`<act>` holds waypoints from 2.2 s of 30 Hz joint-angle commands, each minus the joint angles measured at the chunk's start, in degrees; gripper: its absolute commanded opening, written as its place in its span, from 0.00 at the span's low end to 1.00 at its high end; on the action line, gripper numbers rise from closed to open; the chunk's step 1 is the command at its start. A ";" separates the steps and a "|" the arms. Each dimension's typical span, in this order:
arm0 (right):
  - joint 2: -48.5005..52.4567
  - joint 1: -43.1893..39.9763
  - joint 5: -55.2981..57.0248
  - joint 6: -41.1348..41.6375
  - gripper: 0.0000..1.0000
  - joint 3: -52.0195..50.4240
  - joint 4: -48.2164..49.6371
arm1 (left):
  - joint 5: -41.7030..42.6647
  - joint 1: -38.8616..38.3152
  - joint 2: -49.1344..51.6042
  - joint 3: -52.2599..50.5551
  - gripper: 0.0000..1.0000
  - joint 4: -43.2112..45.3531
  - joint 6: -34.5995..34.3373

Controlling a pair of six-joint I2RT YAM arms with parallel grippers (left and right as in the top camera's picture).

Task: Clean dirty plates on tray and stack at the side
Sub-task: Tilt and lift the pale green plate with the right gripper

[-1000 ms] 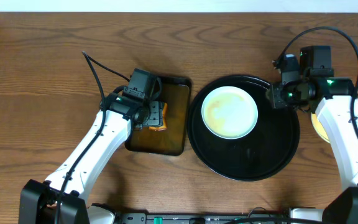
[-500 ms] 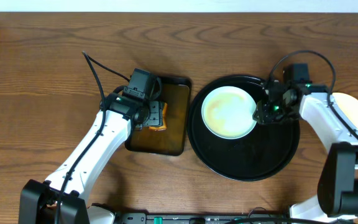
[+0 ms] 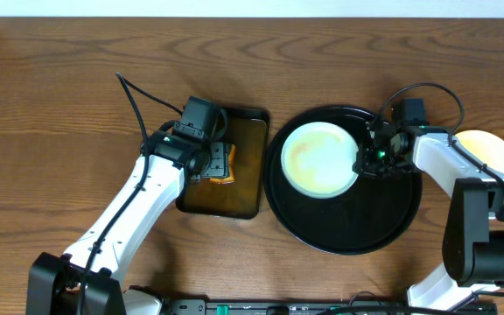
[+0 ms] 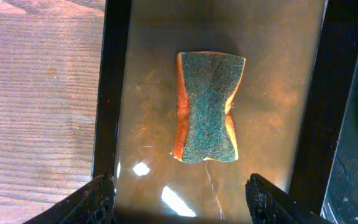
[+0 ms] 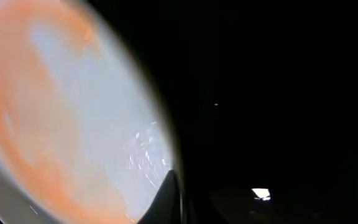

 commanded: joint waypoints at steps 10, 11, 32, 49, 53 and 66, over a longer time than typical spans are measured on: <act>1.66 -0.22 -10.80 -0.70 0.01 -0.39 3.19 | -0.70 0.13 -0.42 -0.22 0.68 -0.22 0.11; 1.36 -0.52 -12.48 -1.57 0.01 -0.35 3.50 | -0.70 0.13 -0.42 -0.22 0.69 -0.22 0.11; -17.77 -1.27 2.97 -10.84 0.01 -0.33 0.28 | -0.70 0.13 -0.42 -0.22 0.69 -0.17 0.11; -32.50 -1.22 38.29 -10.93 0.01 -0.33 -5.62 | -0.70 0.13 -0.42 -0.22 0.69 -0.17 0.11; -32.50 -1.16 44.72 -10.93 0.01 -0.33 -5.38 | -0.70 0.13 -0.42 -0.22 0.69 -0.17 0.11; -32.48 7.17 67.98 -22.18 0.01 -0.33 -3.89 | -0.70 0.13 -0.42 -0.22 0.69 0.02 0.09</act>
